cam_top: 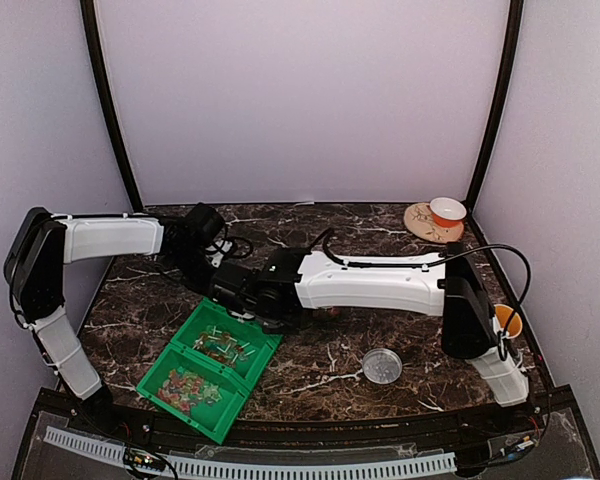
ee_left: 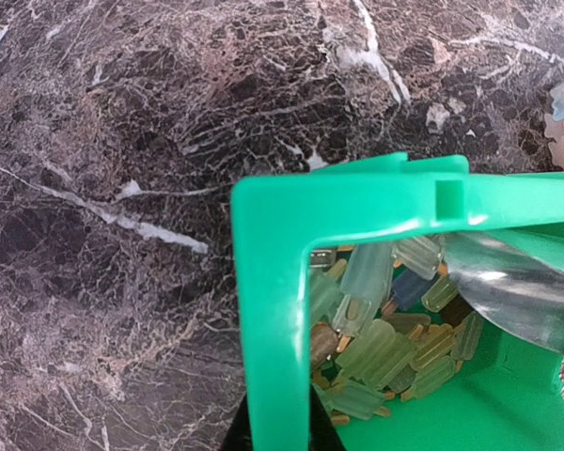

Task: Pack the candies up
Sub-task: Scoop the fake candies from the storage box.

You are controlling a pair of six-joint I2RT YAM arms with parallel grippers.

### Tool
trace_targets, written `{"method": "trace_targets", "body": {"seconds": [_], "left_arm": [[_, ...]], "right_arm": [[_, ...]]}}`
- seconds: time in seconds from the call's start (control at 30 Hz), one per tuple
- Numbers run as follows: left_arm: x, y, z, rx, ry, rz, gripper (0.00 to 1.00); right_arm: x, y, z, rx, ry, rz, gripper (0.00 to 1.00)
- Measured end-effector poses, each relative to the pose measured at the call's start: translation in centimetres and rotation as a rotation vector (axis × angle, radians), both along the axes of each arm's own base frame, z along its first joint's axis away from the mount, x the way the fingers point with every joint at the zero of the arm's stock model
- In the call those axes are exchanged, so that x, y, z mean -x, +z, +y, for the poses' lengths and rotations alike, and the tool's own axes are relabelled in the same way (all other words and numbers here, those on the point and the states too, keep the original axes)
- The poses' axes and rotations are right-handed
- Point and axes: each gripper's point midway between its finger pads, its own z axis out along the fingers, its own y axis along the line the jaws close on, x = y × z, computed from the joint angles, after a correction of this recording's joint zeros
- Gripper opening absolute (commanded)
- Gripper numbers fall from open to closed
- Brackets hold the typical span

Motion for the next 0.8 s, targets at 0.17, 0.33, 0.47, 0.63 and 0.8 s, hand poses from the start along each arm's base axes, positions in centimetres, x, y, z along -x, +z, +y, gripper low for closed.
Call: {"method": "trace_targets", "body": {"seconds": [0.17, 0.33, 0.47, 0.63, 0.8], "left_arm": [[0.4, -0.2, -0.1, -0.012, -0.016, 0.004, 0.00], [0.7, -0.5, 0.0, -0.013, -0.028, 0.011, 0.00], [0.9, -0.9, 0.1, -0.015, -0.035, 0.017, 0.00], [1.2, -0.9, -0.1, -0.005, -0.046, 0.019, 0.00], [1.5, -0.7, -0.1, 0.004, -0.057, 0.012, 0.00]], "right_arm": [[0.0, -0.3, 0.8, 0.002, 0.051, 0.028, 0.00], [0.3, -0.8, 2.2, -0.047, 0.113, 0.094, 0.00], [0.9, -1.1, 2.4, -0.090, 0.153, 0.159, 0.00], [1.9, -1.4, 2.9, -0.153, 0.197, 0.237, 0.00], [1.8, -1.7, 2.6, -0.217, 0.198, 0.307, 0.00]]}}
